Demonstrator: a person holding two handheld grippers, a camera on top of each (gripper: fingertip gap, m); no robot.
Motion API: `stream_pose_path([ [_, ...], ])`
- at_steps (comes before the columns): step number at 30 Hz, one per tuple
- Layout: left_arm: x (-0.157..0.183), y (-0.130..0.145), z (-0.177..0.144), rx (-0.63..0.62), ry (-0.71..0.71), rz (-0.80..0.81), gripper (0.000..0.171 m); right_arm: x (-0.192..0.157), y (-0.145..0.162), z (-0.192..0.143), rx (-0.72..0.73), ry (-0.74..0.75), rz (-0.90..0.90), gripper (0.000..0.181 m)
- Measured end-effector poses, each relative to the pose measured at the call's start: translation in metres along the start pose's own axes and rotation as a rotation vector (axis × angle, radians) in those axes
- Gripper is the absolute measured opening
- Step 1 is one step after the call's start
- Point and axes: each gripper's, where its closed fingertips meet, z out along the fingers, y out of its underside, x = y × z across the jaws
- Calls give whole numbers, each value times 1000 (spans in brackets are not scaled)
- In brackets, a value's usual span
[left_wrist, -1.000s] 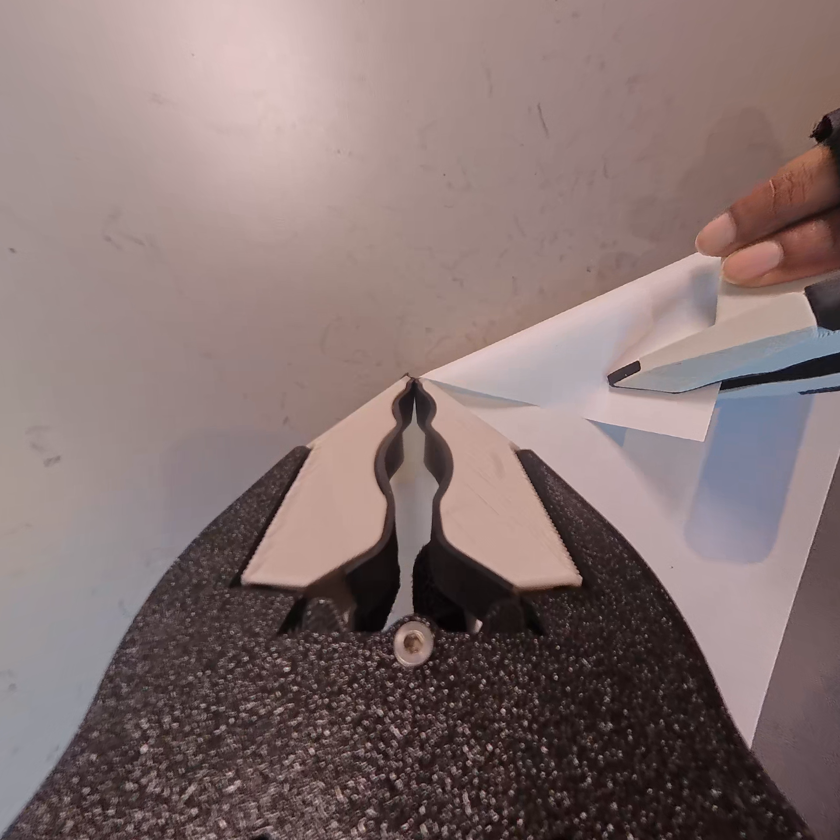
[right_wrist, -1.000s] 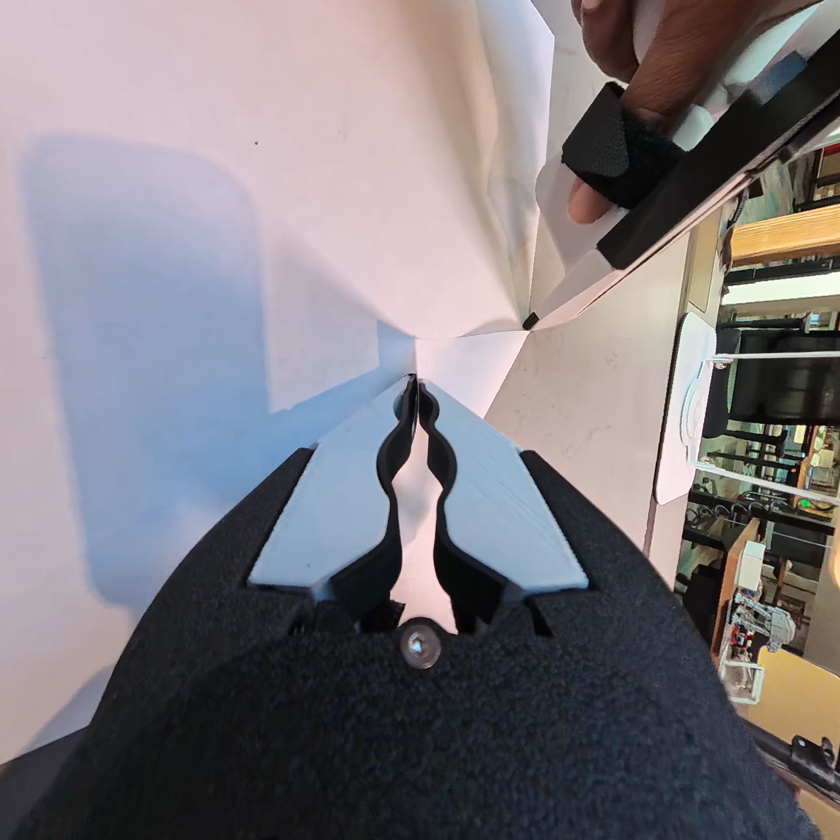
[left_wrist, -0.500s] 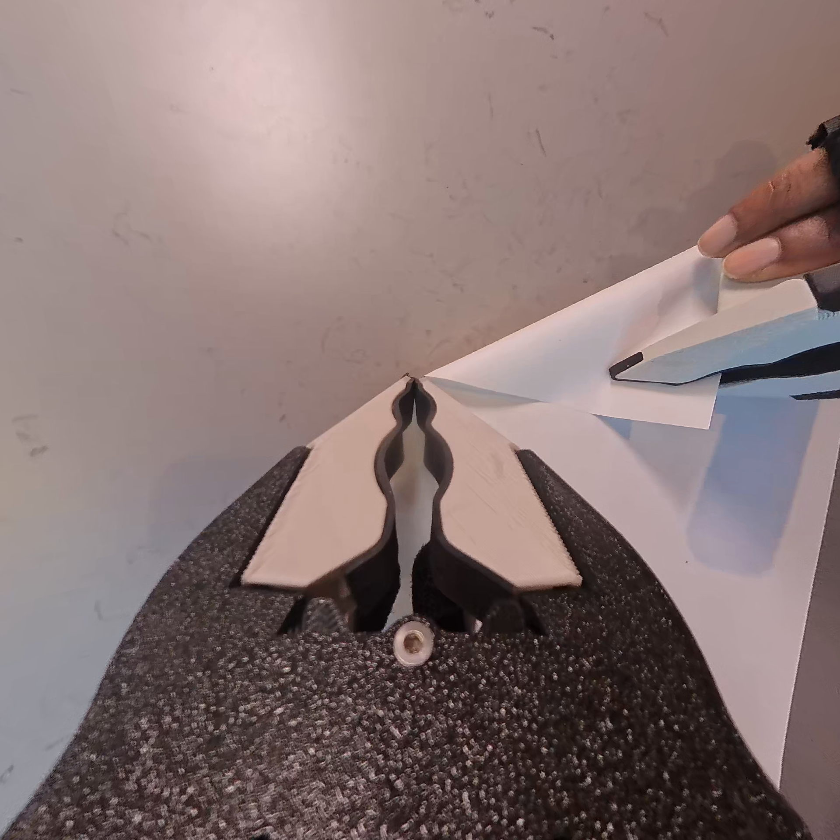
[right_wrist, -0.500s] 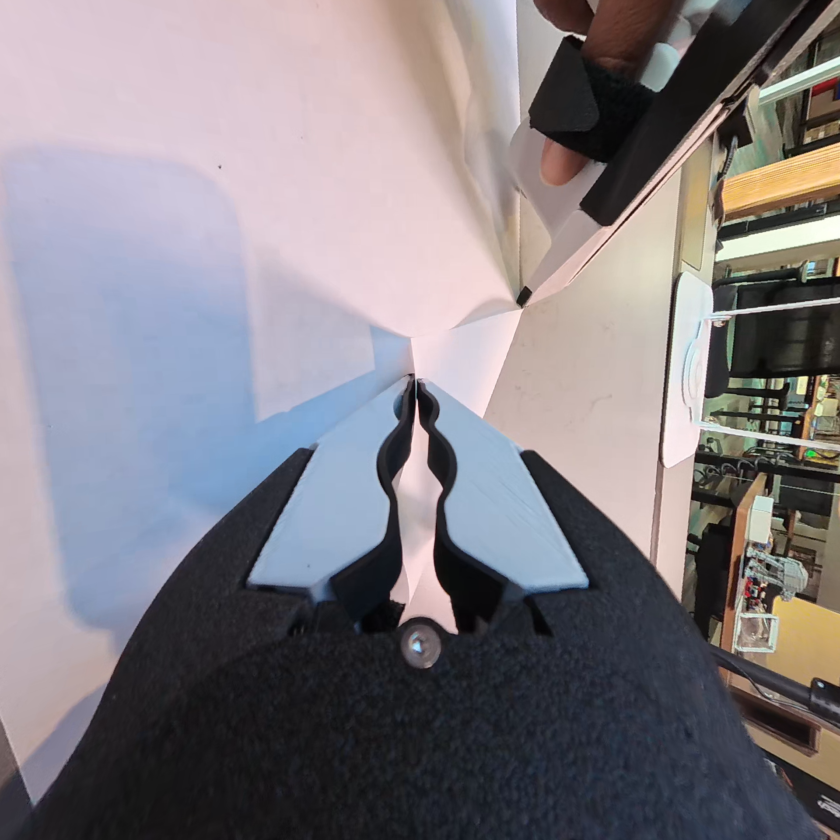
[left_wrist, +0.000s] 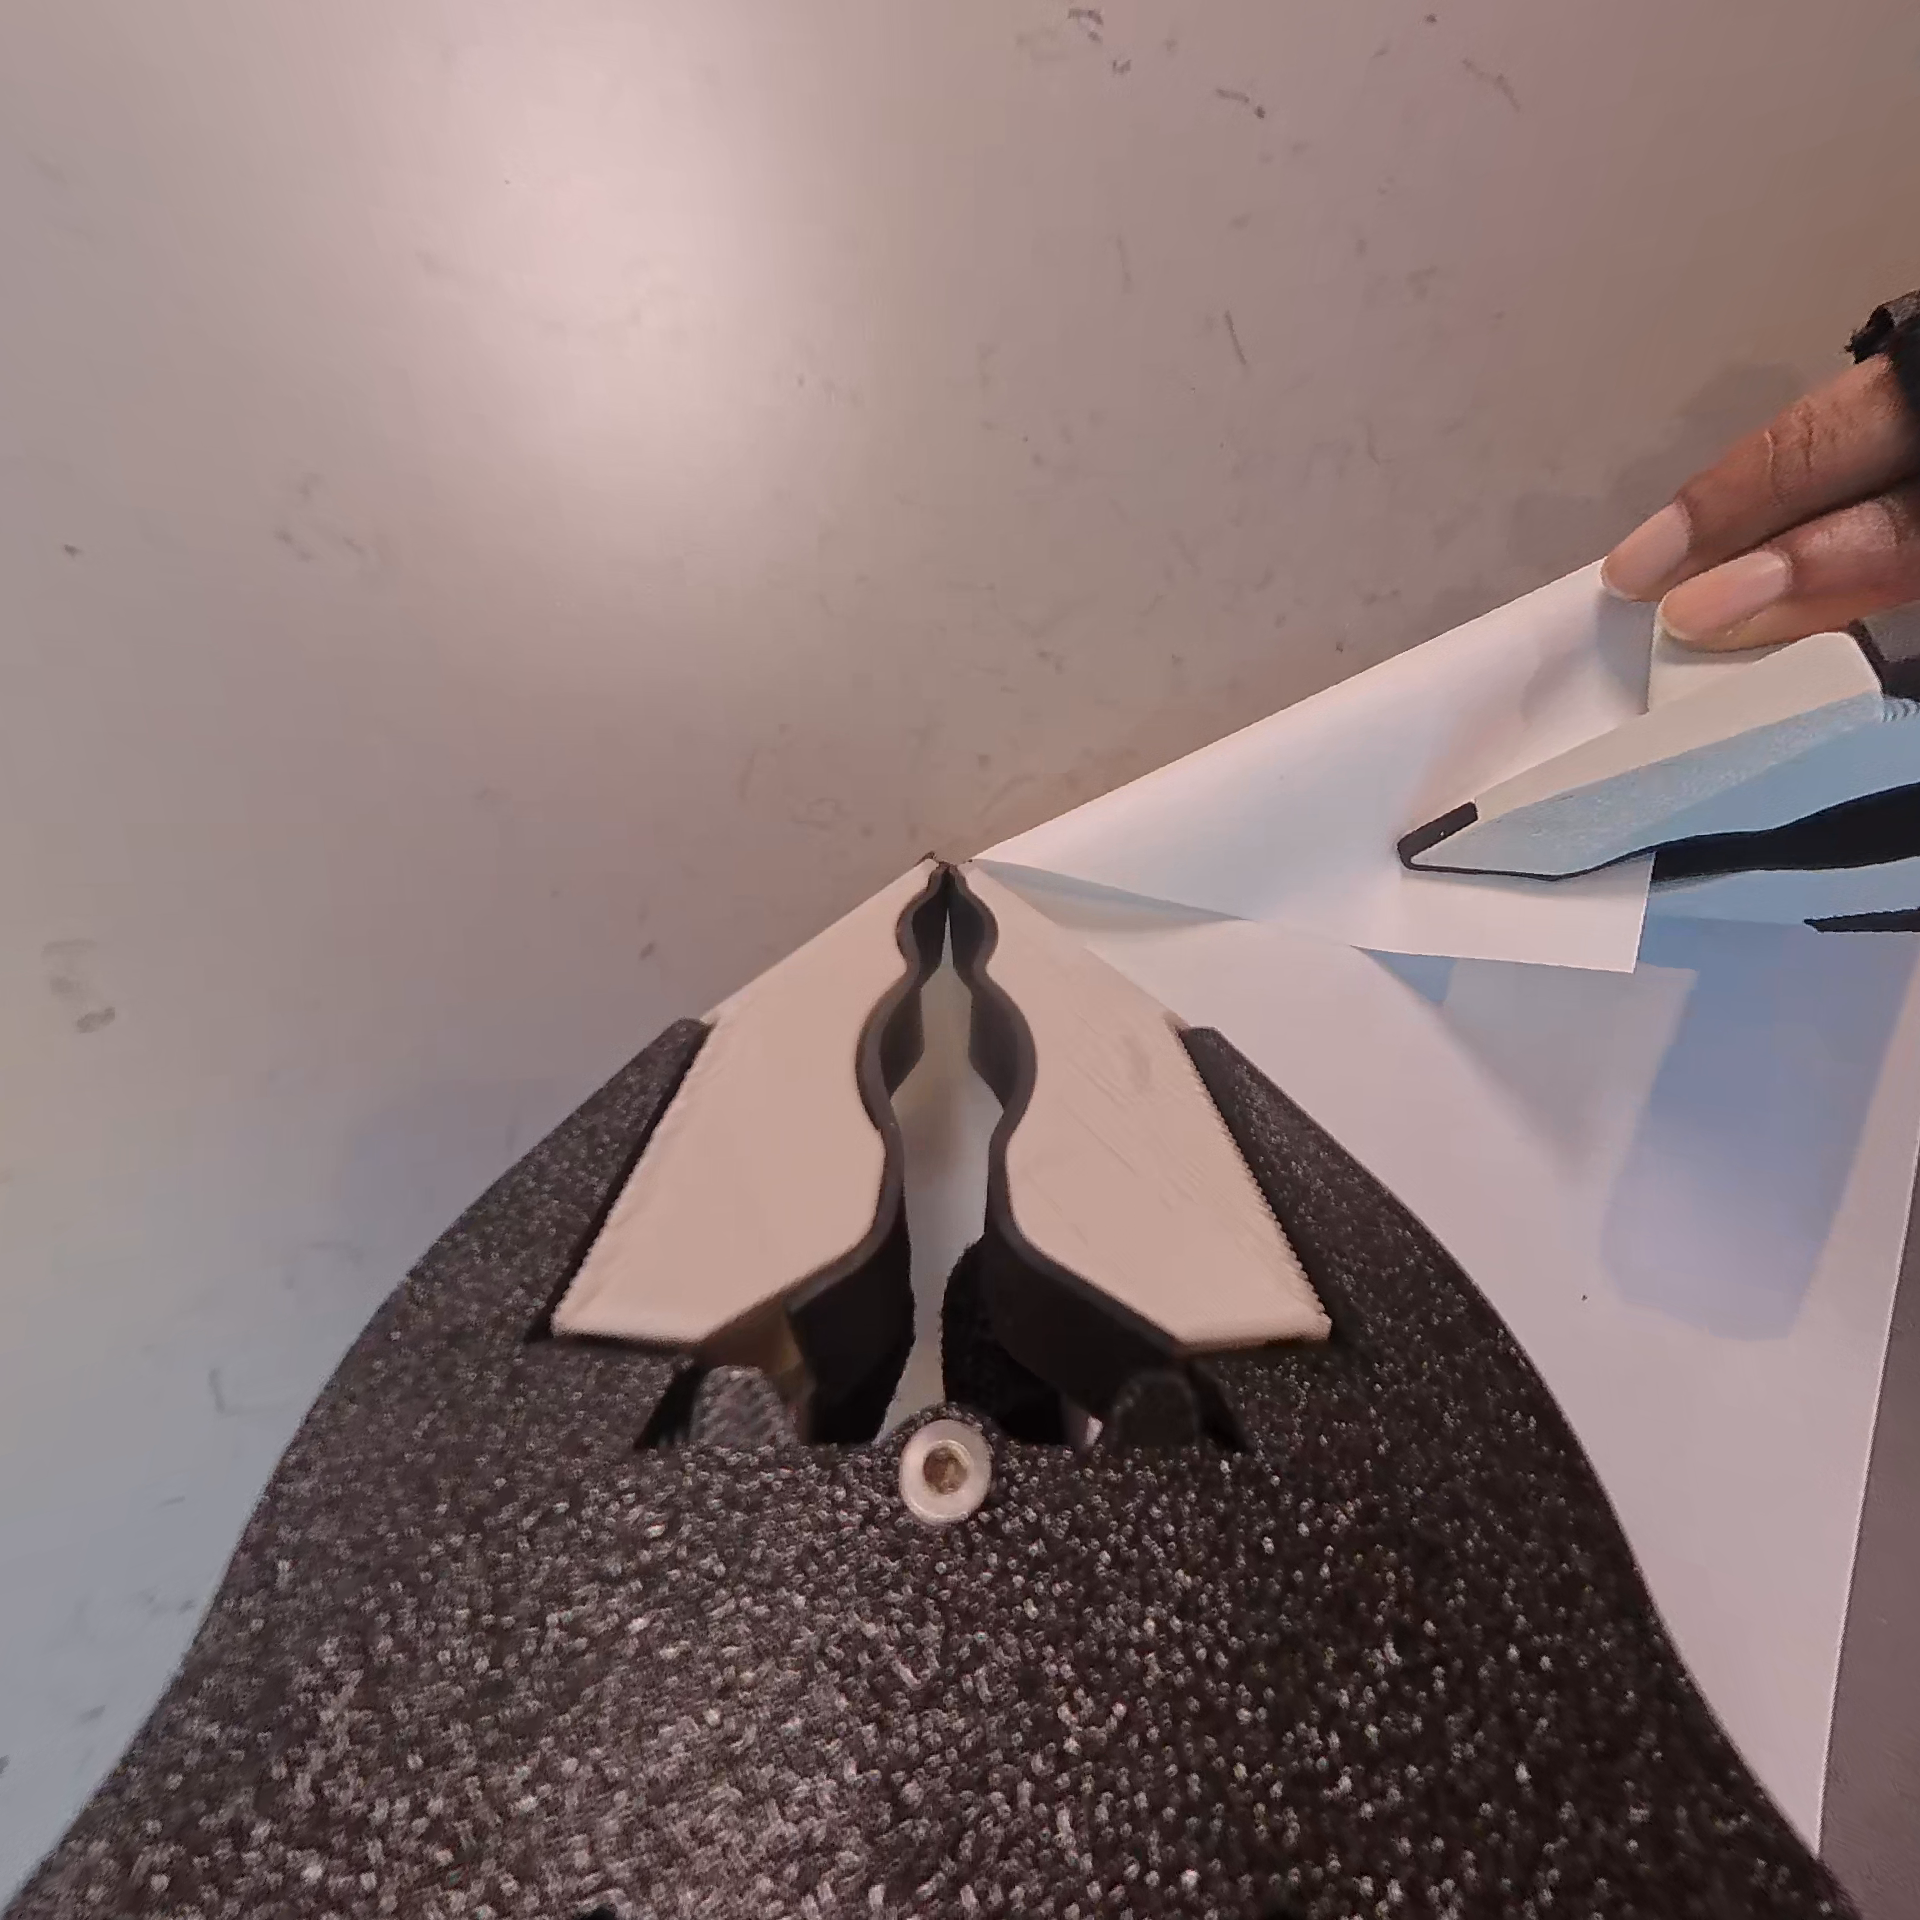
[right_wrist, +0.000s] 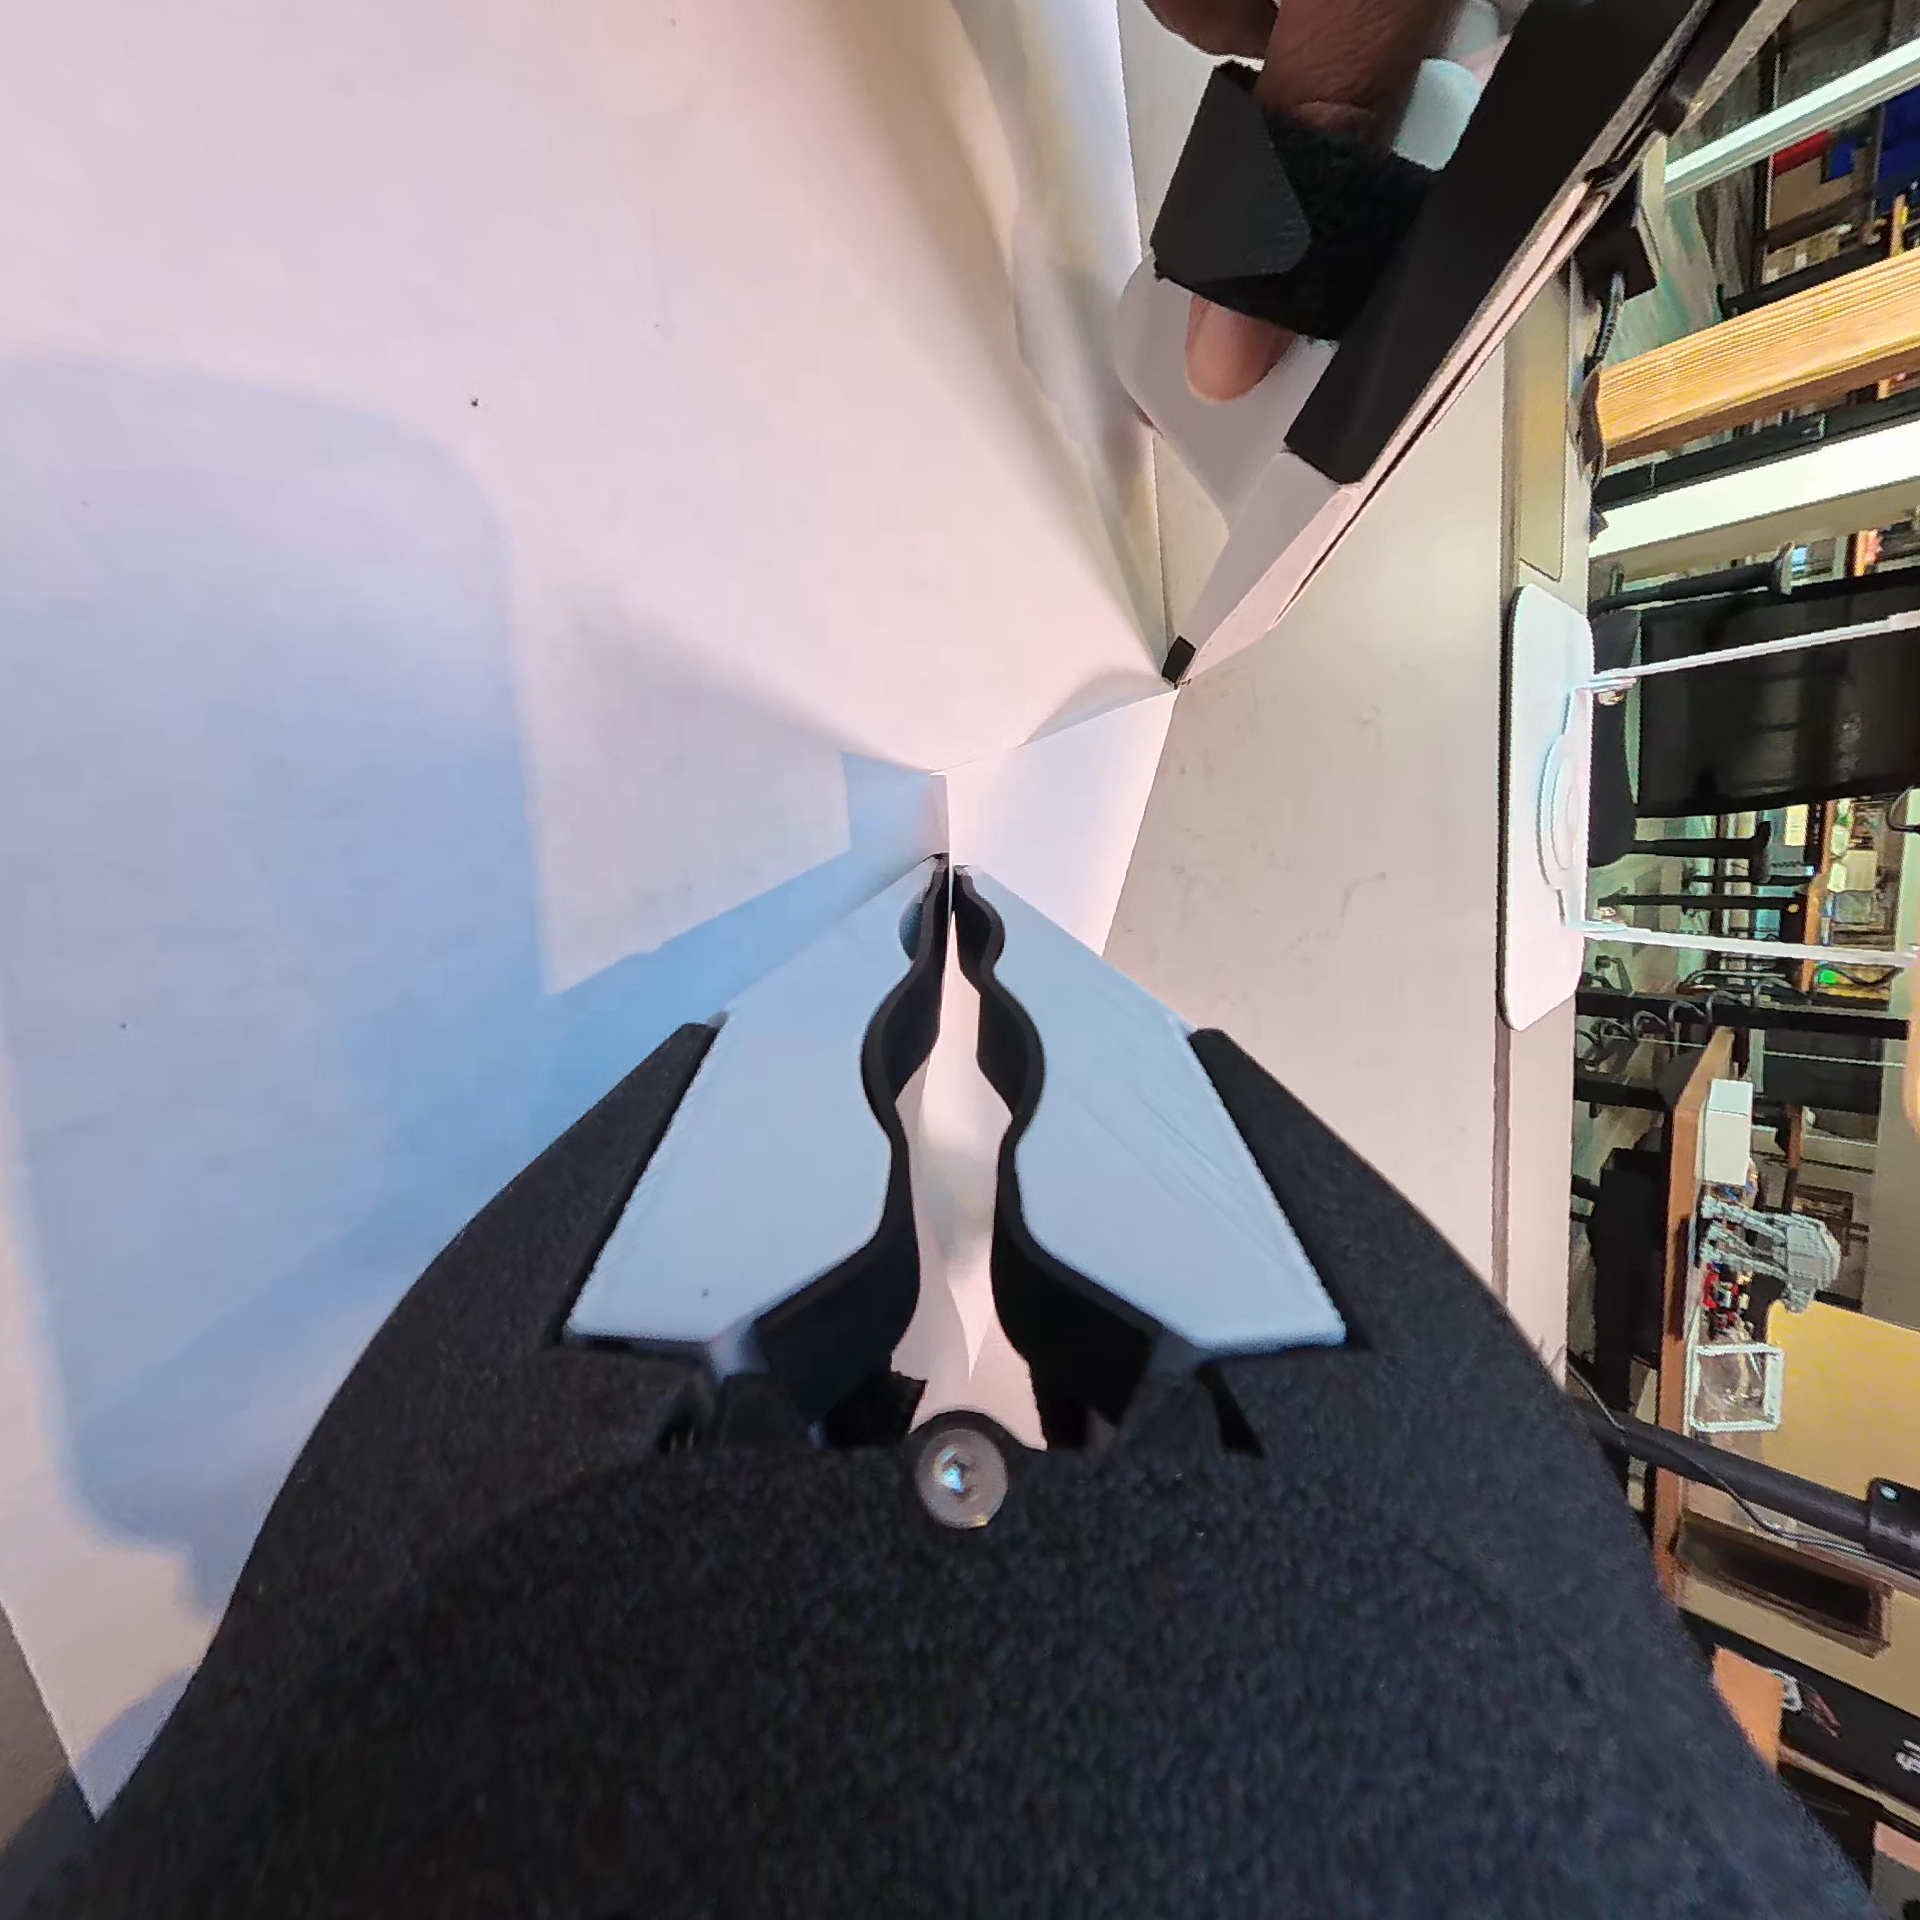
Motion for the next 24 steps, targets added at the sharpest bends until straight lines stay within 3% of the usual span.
stream_pose_path([
  [11,-5,3,-8,-9,20,-2,0,0,0,0,46,-33,-37,0],
  [17,-4,-19,-33,96,79,-46,0,0,0,0,47,-29,-35,0],
  [24,6,-14,-16,59,77,-10,0,0,-1,0,33,-17,-51,0],
])
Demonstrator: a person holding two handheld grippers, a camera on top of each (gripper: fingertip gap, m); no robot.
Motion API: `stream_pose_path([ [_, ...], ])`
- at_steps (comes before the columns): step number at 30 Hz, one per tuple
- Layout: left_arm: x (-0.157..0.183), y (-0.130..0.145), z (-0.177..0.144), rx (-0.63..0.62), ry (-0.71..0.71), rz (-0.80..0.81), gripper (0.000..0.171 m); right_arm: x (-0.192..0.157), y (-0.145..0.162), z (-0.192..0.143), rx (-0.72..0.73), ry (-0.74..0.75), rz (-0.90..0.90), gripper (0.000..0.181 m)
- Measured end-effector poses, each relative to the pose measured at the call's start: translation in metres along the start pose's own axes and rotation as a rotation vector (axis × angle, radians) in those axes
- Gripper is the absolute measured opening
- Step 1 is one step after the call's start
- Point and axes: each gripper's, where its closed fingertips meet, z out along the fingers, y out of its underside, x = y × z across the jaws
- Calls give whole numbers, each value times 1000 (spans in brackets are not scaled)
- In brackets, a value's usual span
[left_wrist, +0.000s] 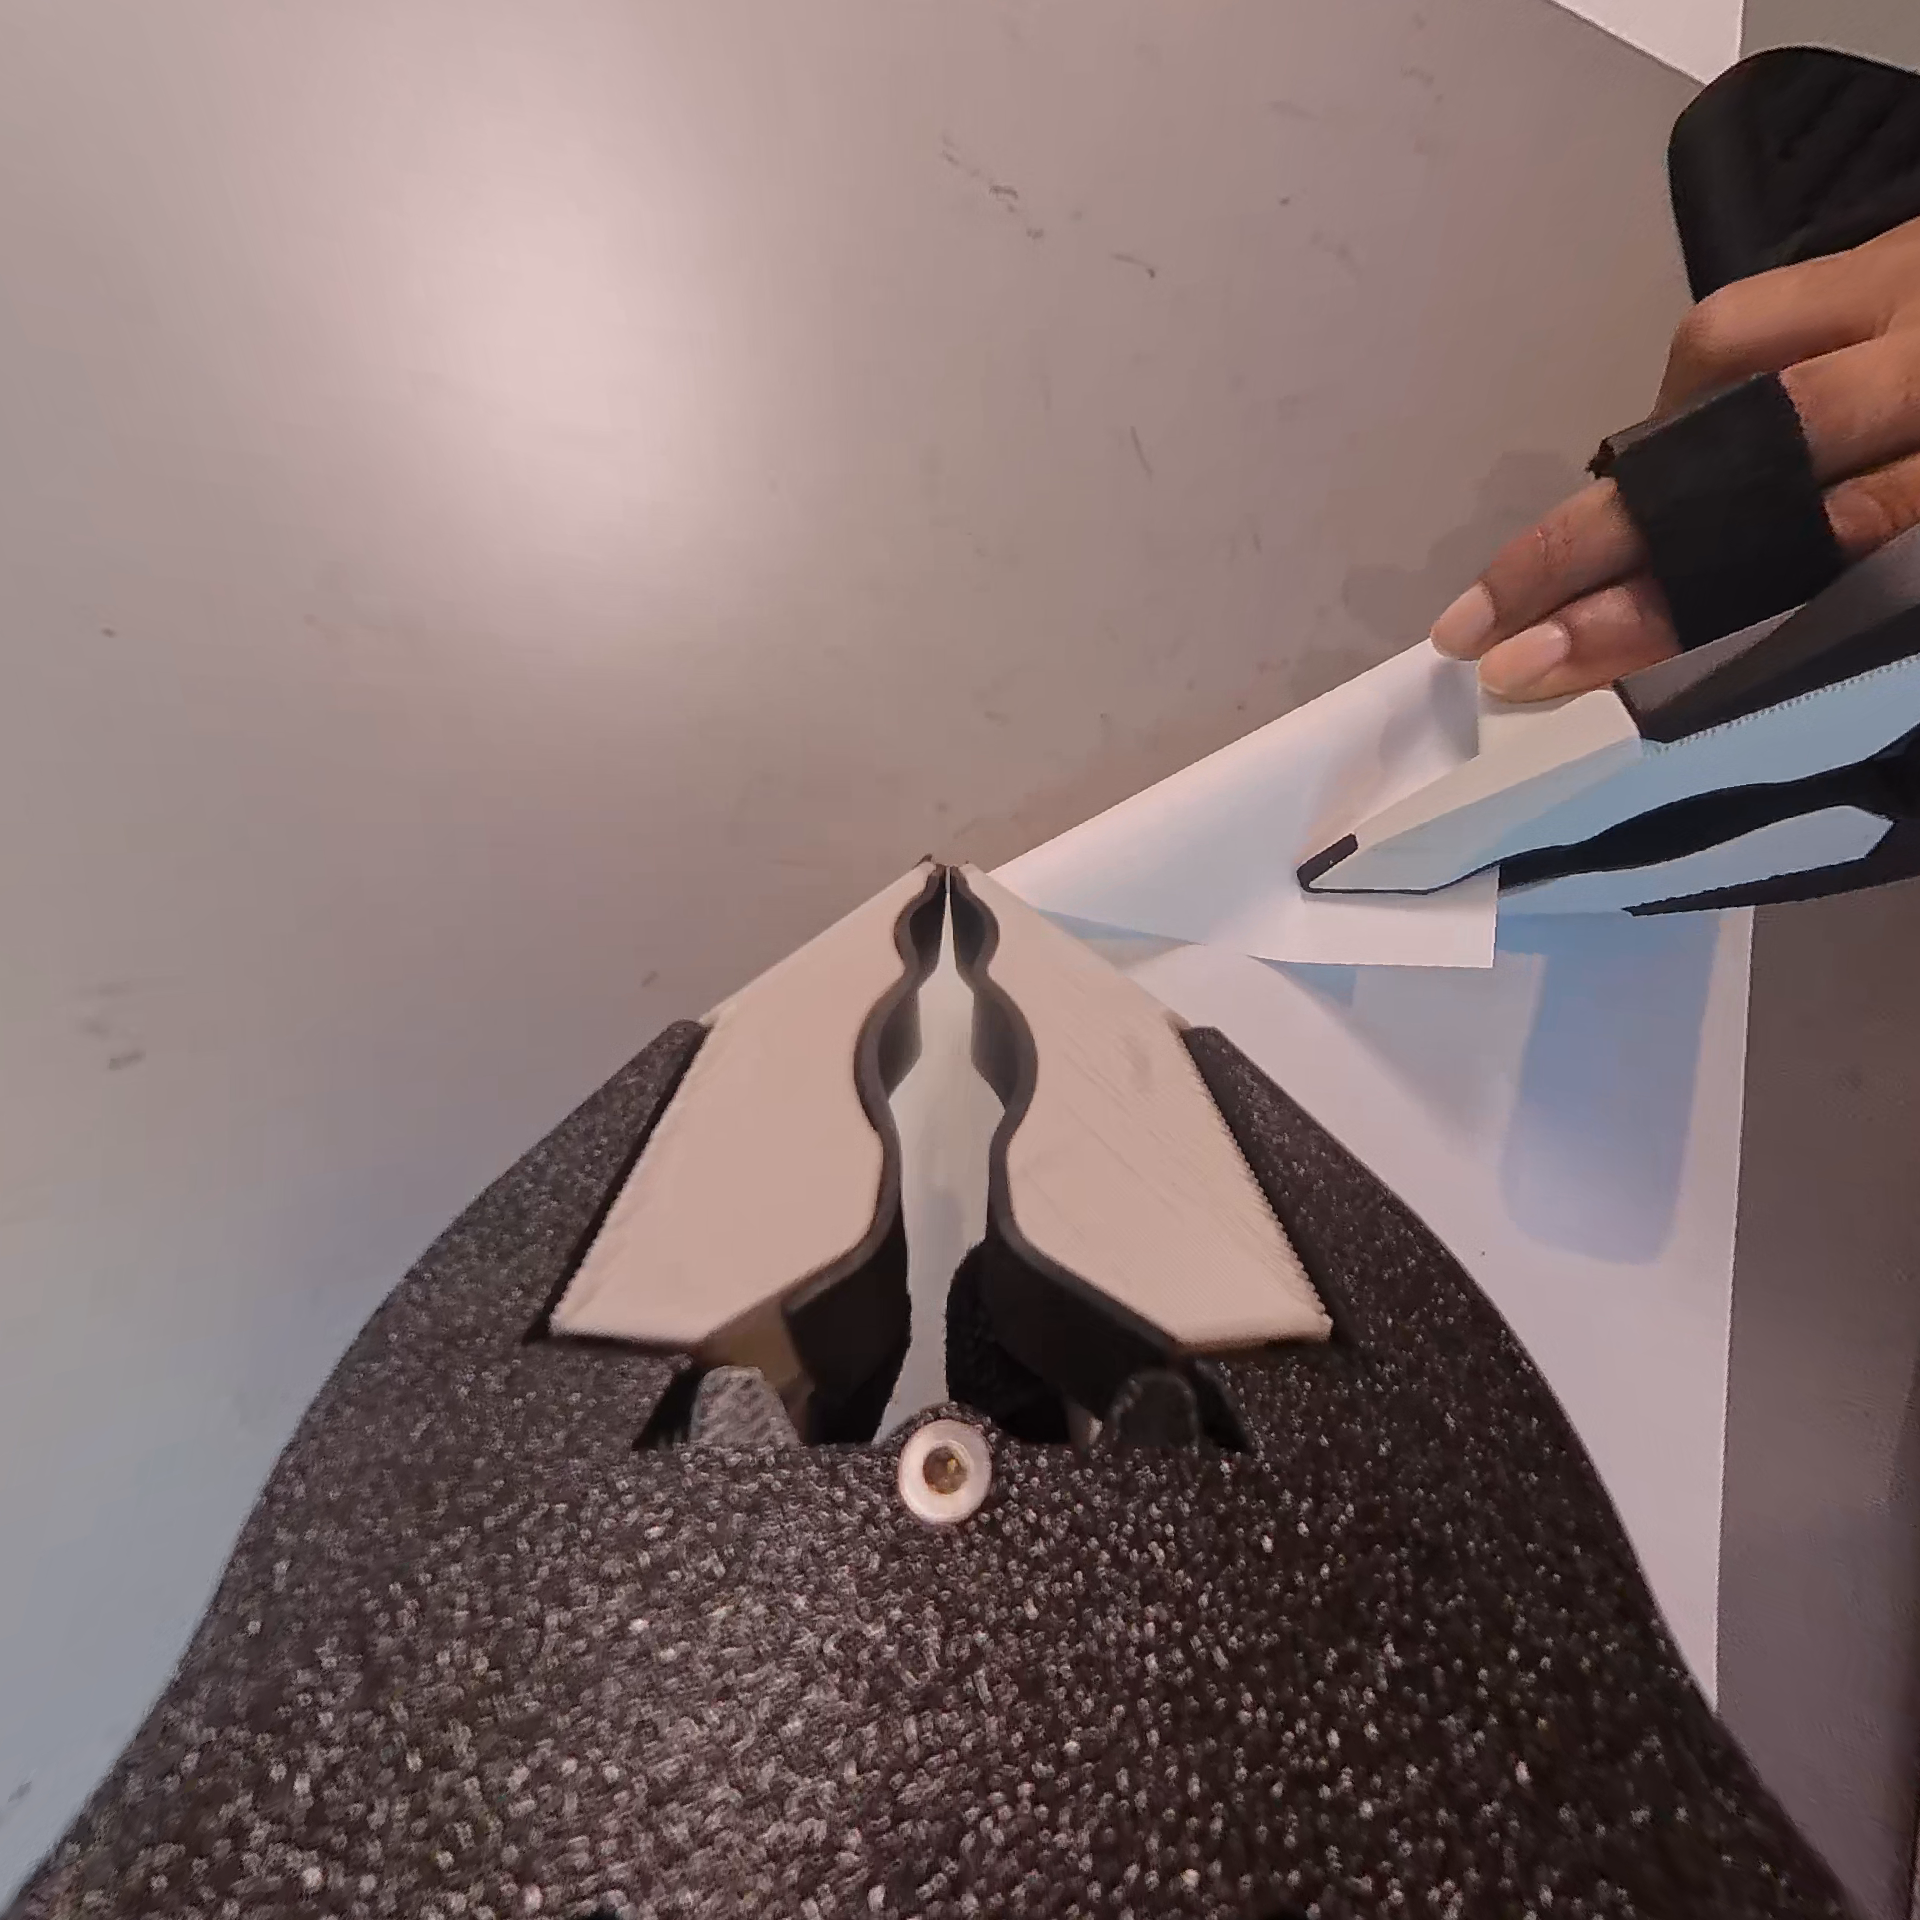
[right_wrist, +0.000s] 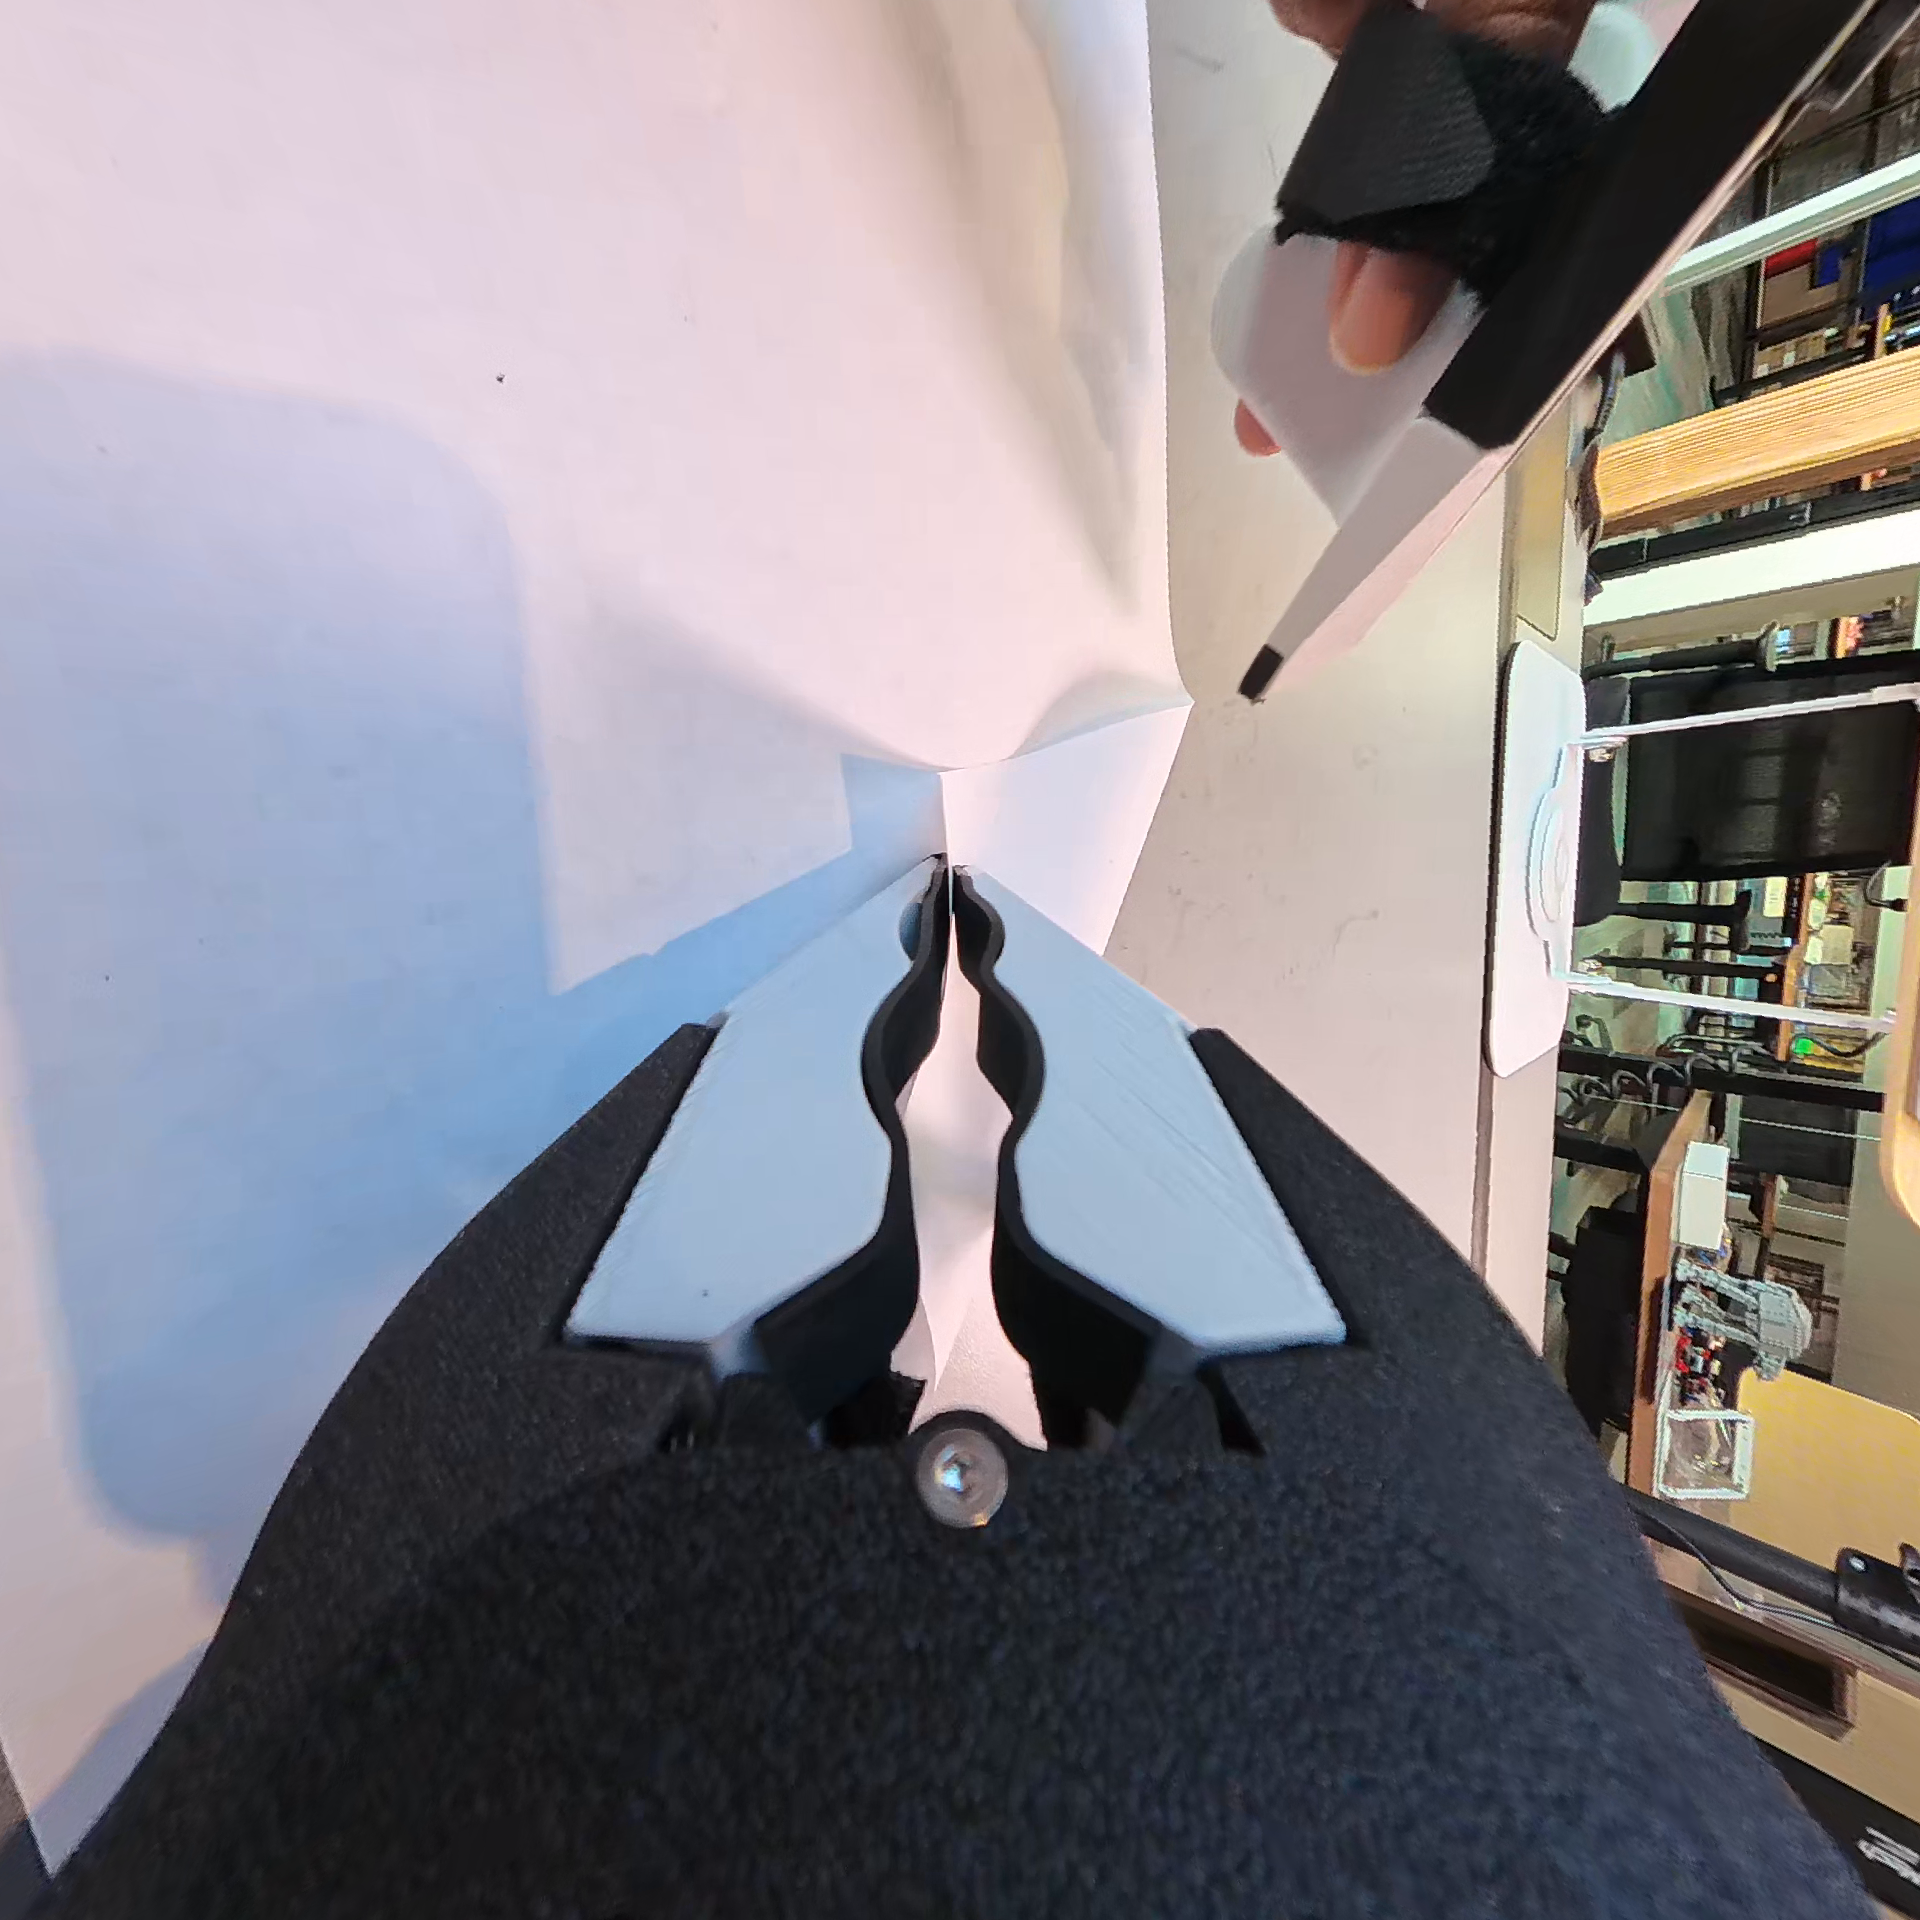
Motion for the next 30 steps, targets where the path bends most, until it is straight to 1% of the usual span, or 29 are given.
stream_pose_path([
  [8,1,9,15,-55,-15,31,0,0,0,0,-3,-13,-4,0],
  [15,0,12,17,-67,-47,82,0,0,0,0,-3,-12,0,0],
  [20,-1,14,18,-85,-97,176,0,0,0,0,-4,2,-7,0],
  [25,-1,15,18,-110,-137,261,0,2,1,-1,1,49,33,0],
  [28,-1,15,18,-138,-152,299,0,2,2,-5,14,72,72,6],
  [30,-1,15,18,-143,-154,314,0,0,1,-9,30,53,95,10],
])
